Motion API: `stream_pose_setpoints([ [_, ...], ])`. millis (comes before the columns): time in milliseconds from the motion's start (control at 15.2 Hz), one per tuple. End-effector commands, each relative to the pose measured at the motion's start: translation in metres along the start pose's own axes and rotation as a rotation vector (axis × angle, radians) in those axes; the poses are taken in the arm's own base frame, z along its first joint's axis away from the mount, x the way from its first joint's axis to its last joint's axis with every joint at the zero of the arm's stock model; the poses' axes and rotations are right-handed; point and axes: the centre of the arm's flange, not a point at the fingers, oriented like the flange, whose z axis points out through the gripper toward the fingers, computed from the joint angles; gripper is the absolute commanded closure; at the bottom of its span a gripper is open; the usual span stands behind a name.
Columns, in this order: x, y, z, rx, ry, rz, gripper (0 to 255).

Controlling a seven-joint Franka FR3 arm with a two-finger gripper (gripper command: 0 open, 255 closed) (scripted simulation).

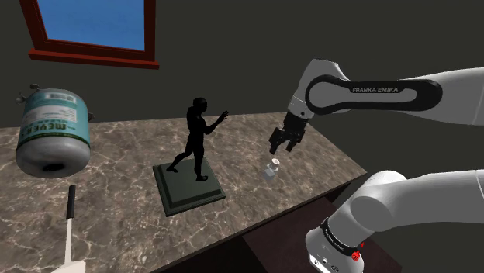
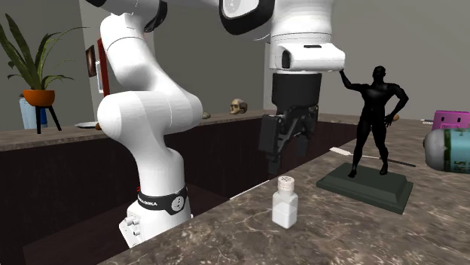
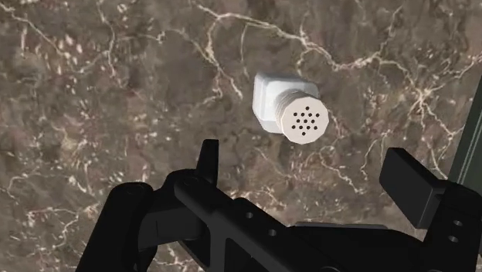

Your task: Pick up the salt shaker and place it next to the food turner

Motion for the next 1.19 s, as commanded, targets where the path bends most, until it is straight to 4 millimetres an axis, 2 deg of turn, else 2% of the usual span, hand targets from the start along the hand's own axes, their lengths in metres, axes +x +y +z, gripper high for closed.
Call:
stream_pose_setpoints([
  [0, 0.007, -0.002, 0.027, 0.011, 0.004, 0.021, 0],
  [594, 0.009, -0.003, 0.074, 0.014, 0.004, 0.026, 0],
  [1056, 0.009, -0.003, 0.074, 0.014, 0.004, 0.026, 0],
  [1122, 0.009, -0.003, 0.074, 0.014, 0.004, 0.026, 255],
])
